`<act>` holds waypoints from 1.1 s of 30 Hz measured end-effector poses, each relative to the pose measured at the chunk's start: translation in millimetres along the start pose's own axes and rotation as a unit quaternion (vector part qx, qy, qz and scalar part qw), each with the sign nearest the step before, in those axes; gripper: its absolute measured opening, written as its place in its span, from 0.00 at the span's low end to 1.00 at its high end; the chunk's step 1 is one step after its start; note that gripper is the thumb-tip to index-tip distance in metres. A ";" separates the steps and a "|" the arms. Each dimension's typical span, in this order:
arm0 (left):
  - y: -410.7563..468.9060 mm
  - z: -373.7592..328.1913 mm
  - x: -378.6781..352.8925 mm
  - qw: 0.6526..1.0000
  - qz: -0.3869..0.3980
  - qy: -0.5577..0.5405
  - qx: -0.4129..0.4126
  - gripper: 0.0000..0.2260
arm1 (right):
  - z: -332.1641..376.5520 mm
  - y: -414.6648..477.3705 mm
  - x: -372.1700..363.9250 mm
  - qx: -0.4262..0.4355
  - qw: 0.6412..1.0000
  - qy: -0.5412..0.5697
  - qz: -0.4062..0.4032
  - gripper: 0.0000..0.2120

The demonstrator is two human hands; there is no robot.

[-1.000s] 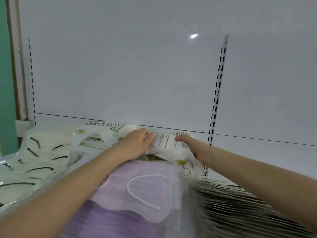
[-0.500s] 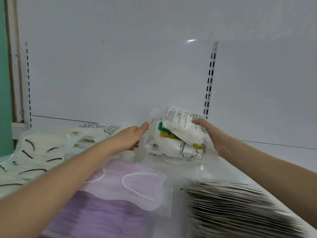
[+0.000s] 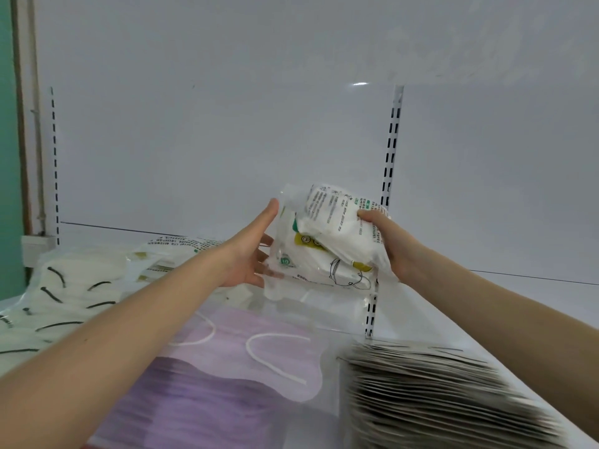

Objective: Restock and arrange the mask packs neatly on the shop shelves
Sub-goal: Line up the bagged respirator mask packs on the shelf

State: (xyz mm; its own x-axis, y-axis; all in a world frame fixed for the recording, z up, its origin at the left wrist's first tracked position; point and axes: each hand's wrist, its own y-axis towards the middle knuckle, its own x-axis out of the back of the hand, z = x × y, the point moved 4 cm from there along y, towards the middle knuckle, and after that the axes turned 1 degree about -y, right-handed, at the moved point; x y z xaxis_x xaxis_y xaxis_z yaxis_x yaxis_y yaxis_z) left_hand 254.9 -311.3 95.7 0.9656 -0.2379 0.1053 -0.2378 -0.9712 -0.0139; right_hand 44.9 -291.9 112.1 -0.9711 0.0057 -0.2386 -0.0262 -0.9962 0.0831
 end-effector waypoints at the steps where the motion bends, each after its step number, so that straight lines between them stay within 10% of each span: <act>1: 0.4 -0.6 -2.7 1.000 0.012 -0.004 -0.002 0.41 | -1.7 1.5 0.9 0.001 1.000 -0.003 -0.006 0.13; 5: -4.1 -9.7 -16.0 0.999 0.020 0.016 -0.037 0.30 | -2.5 2.6 0.1 0.004 1.000 -0.012 -0.017 0.19; 9: -0.6 -17.4 -19.4 0.996 -0.003 0.032 -0.081 0.39 | 0.9 3.1 -5.0 0.017 1.000 -0.015 0.004 0.21; 18: 8.0 -31.2 -27.2 0.988 -0.013 -0.043 -0.146 0.15 | 14.1 -10.4 -3.5 0.057 0.998 -0.016 0.007 0.20; 33: -73.3 -56.2 -189.3 0.971 0.049 -0.084 -0.219 0.52 | 66.2 -149.8 127.7 0.118 0.991 -0.003 -0.063 0.27</act>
State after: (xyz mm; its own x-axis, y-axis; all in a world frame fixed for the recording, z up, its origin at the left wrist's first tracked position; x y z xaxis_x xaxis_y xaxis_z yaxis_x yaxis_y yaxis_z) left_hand 83.6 -194.5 132.6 0.9308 -0.3633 -0.0396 -0.3158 -0.8541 0.4133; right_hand -90.9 -136.1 133.2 -0.9581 0.1292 -0.2557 -0.2008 -0.9395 0.2776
